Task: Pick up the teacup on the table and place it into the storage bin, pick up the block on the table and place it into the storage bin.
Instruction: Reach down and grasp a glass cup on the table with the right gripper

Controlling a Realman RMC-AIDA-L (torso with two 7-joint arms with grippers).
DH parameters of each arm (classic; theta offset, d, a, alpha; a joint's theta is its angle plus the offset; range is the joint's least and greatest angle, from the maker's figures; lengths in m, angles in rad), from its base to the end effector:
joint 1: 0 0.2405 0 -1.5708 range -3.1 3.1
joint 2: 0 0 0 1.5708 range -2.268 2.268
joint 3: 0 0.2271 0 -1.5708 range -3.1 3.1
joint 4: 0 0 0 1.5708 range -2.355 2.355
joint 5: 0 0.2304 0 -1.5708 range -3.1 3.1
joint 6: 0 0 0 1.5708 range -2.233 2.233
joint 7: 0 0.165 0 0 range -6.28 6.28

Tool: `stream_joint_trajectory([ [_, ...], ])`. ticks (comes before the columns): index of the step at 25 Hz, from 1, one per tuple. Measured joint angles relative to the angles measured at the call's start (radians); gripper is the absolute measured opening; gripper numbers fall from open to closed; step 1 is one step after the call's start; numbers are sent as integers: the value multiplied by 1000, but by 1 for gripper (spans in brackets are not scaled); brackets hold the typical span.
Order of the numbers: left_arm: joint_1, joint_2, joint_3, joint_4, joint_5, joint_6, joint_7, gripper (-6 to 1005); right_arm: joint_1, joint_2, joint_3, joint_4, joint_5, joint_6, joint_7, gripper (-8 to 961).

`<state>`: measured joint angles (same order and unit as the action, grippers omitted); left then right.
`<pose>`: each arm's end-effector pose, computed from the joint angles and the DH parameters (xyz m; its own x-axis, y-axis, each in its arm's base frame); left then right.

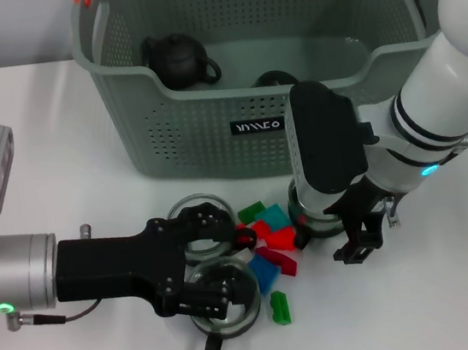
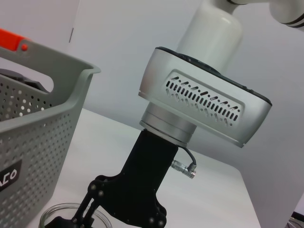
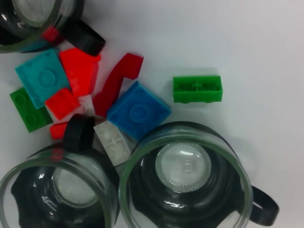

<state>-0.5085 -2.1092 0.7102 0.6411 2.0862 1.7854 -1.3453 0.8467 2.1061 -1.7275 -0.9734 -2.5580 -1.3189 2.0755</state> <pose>-0.2317 0.2906 -0.0245 0.7998 0.3591 0.4810 0.3530 -0.9295 0.1070 0.1417 0.3623 -0.1044 0.8353 0.0348 0.5487 0.0929 -0.9926 -0.0784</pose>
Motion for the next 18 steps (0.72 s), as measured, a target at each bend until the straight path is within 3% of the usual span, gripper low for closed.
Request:
stream_joint_trajectory([
  [4,0,0,0,0,0,0,0,951,3,0,0,0,0,-10,9,686],
  [14,1,0,0,0,0,0,0,952,5,-2,0,-1,-1,-14,11,458],
  [18,1,0,0,0,0,0,0,952,8,-3,2,-1,-1,-24,11,297],
])
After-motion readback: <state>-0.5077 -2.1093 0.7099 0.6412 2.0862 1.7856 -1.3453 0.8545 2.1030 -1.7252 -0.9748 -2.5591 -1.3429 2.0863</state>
